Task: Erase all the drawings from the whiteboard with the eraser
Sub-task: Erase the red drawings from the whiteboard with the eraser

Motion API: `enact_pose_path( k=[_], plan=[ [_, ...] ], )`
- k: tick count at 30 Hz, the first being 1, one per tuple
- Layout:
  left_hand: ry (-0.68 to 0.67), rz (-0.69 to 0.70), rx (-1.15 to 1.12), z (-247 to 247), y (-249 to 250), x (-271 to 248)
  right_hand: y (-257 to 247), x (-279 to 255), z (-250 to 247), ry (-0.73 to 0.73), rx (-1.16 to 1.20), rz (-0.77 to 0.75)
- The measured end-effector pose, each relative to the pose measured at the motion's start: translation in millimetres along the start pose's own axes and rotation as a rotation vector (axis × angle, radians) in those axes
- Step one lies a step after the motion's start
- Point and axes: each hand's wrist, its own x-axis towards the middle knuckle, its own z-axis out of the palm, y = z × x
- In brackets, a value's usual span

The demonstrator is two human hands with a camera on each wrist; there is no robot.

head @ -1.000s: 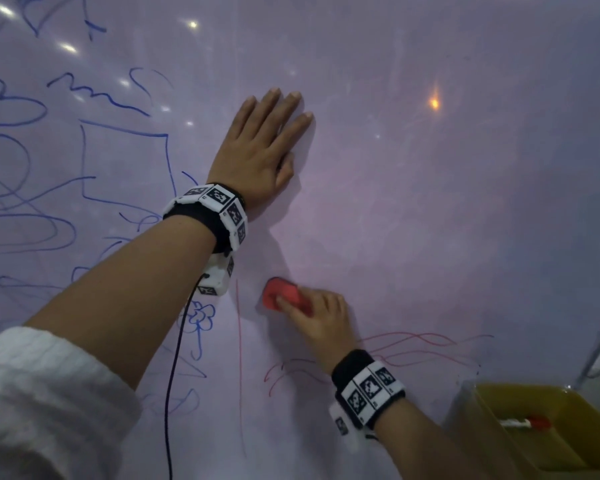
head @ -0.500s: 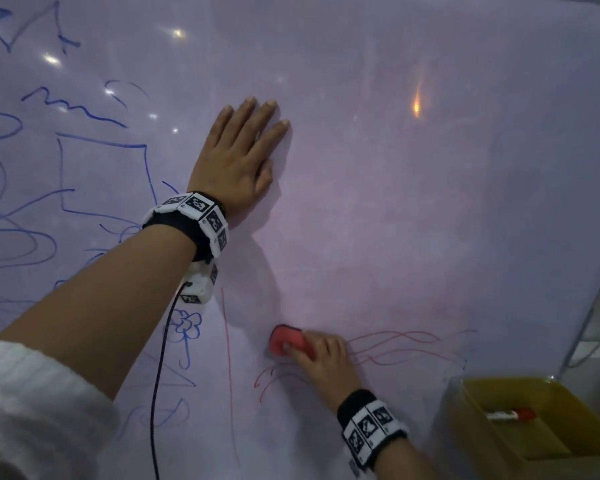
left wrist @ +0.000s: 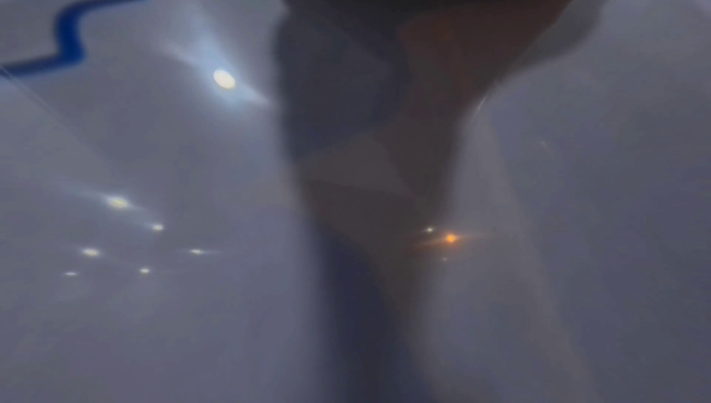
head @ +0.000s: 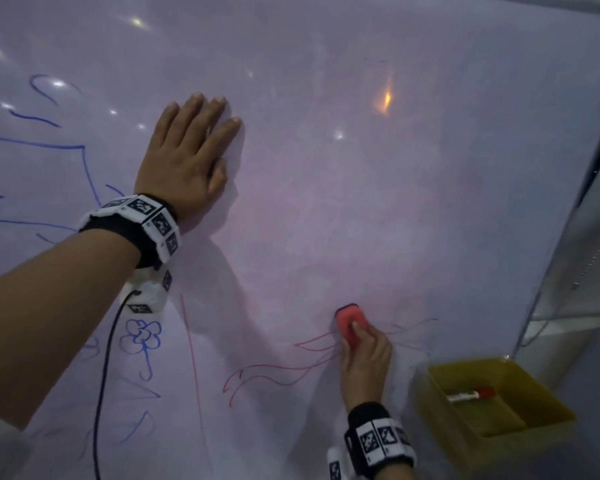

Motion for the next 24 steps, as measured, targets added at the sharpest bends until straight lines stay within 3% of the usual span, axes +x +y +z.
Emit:
enact_pose_path(
  k=[2,6,7,8,11,13,17,19,20,22,24],
  plan=[
    [0.003,-0.003,-0.005,0,0,0,30,11,-11,0.015,-0.048,0.049],
    [0.009,-0.007,-0.006,0,1,-2,81,53,-30,0.225,0.081,0.813],
    [0.002,-0.012,-0.007,-1,1,-2,78,55,-29,0.246,0.097,0.914],
    [0.001,-0.014,-0.009,-2,1,-2,67,53,-24,0.257,0.103,0.930],
    [-0.003,-0.014,-0.010,-4,-1,0,28,17,-4,0.179,0.121,0.730],
    [0.003,-0.012,0.001,-3,-1,0,30,2,-5,0.106,0.089,0.658],
    [0.010,0.012,0.015,0,-3,0,86,28,-10,0.282,0.151,0.989],
    [0.005,0.017,0.018,1,-4,1,77,29,-2,0.300,0.137,1.039],
    [0.005,0.018,0.017,1,-4,0,57,25,5,0.295,0.121,0.990],
    [-0.003,0.011,0.009,1,-3,0,9,-8,21,0.239,0.136,0.728],
    [-0.014,0.000,0.005,-1,-3,-1,-19,-54,28,0.074,0.157,0.557]
  ],
)
